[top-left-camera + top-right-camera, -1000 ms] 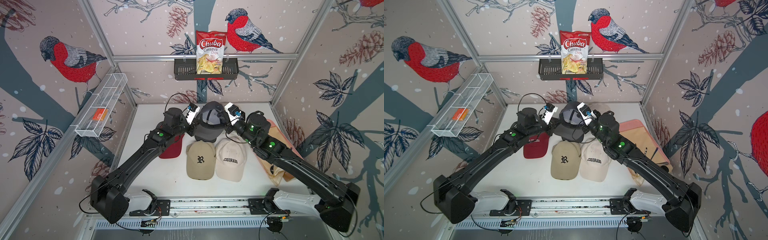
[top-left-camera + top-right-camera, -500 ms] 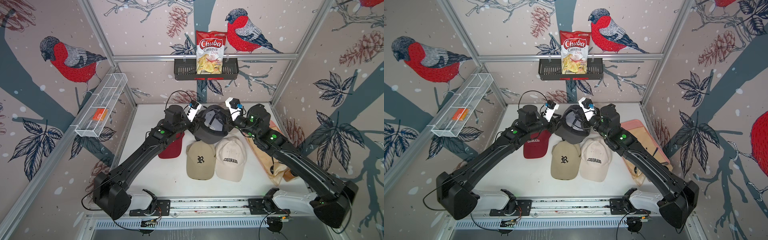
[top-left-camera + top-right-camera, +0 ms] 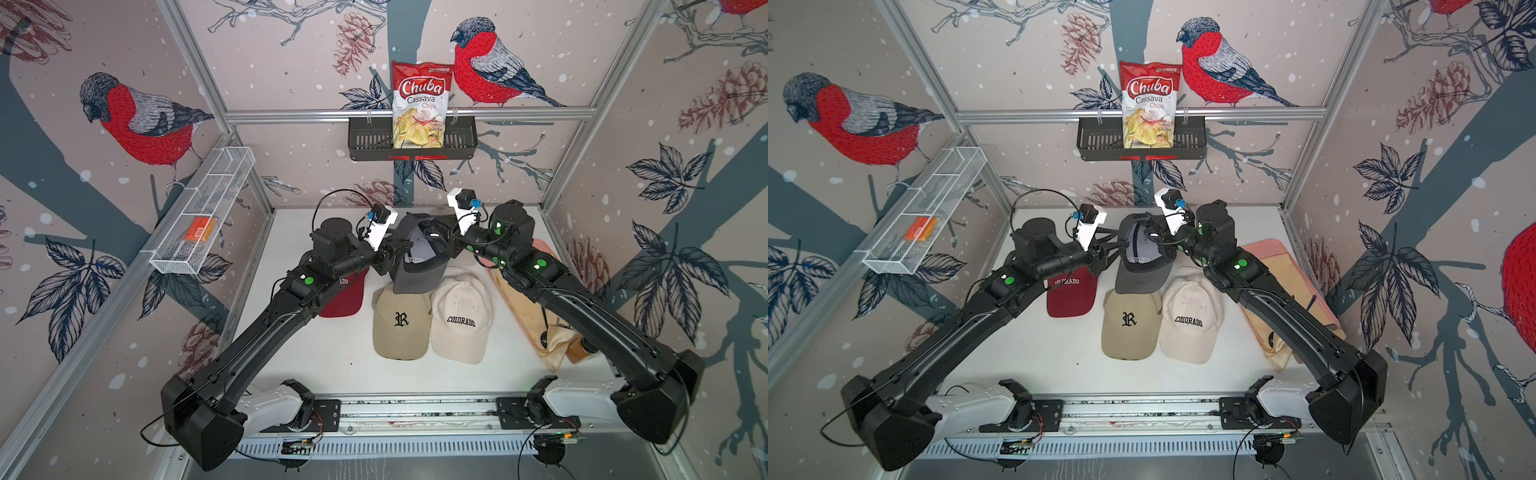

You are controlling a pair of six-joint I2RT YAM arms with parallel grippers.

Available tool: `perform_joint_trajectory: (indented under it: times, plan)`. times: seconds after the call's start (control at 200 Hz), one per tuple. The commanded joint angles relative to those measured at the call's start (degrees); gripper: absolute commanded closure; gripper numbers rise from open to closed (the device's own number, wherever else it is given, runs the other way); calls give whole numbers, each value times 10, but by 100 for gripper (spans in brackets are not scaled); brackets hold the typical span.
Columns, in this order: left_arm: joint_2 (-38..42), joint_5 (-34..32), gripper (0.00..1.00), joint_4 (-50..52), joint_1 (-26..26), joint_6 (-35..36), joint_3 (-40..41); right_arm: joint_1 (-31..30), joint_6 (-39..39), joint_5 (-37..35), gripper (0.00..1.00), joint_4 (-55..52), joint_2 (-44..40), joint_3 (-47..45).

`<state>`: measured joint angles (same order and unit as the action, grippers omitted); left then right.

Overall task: Open the adjustable buckle of the baseball cap
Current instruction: Open the adjustable buckle on the baseball cap.

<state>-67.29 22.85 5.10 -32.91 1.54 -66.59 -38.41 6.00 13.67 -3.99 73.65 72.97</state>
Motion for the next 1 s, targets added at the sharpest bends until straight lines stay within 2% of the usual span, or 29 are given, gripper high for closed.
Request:
perform_joint_trajectory:
  times: [0.0, 0.315, 0.6, 0.75, 0.881, 0.996]
  plan:
    - [-1, -36, 48, -7, -5, 24, -17, -7, 16, 2, 100, 1, 3, 12]
    - [-67, -98, 44, 71, -16, 123, -124, -25, 38, -7, 100, -16, 9, 23]
    - [-102, -87, 49, 120, -29, 179, -178, -36, 53, -24, 100, -30, 11, 35]
    - [-118, -78, 58, 134, -32, 196, -193, -39, 59, -28, 100, -31, 11, 38]
    - [-126, -76, 86, 130, -35, 203, -199, -39, 60, -34, 100, -30, 10, 36]
    - [-129, -74, 100, 119, -36, 202, -198, -39, 62, -41, 96, -26, 6, 31]
